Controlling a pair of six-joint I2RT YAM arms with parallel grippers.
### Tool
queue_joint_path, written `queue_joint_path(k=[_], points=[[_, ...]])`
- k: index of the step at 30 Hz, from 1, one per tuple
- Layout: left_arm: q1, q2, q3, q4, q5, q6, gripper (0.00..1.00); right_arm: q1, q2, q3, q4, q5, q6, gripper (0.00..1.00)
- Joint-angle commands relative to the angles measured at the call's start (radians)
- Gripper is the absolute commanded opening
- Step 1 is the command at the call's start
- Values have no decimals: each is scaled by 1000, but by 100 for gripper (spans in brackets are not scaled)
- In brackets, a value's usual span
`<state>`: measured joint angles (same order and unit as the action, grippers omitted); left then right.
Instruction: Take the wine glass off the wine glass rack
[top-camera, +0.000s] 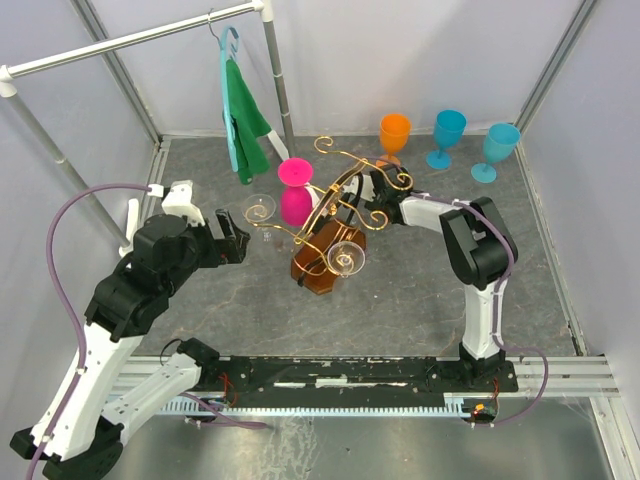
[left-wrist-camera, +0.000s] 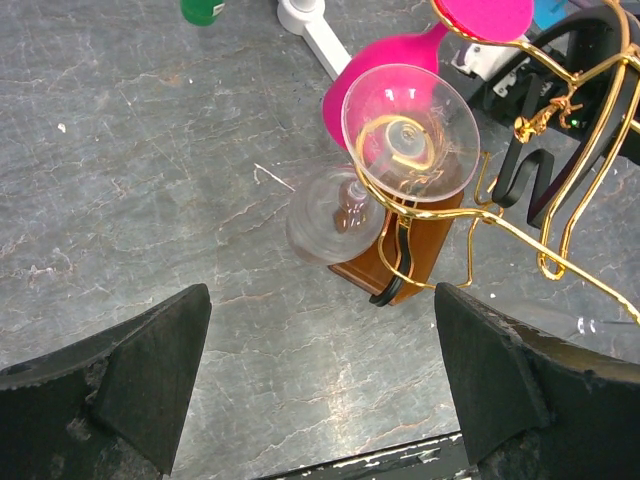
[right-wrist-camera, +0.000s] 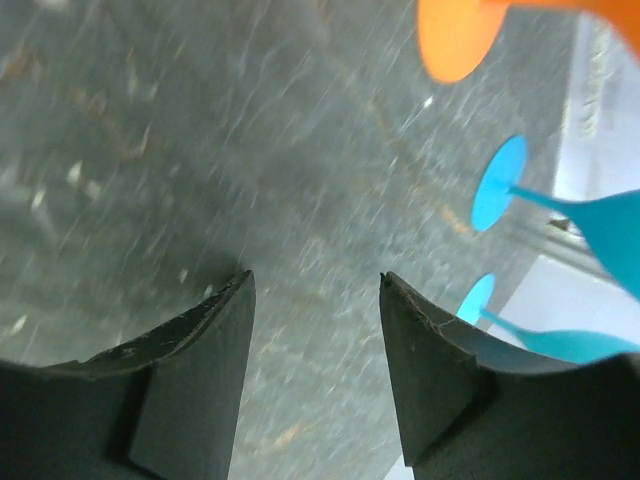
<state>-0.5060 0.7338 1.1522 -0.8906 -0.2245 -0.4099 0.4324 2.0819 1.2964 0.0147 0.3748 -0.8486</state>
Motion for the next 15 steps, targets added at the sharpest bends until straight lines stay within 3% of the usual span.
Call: queue_joint_path(k=[1,10,15], points=[[0,-1,15,11,24,7,99,14,-82,-51,-413,-60,170,62],[1,-3,17,13,51,-21,99,31,-118,57,-892,-20,436,66],[0,-19,15,4,48,-29,99,29,-77,82,-985,-48,514,68]])
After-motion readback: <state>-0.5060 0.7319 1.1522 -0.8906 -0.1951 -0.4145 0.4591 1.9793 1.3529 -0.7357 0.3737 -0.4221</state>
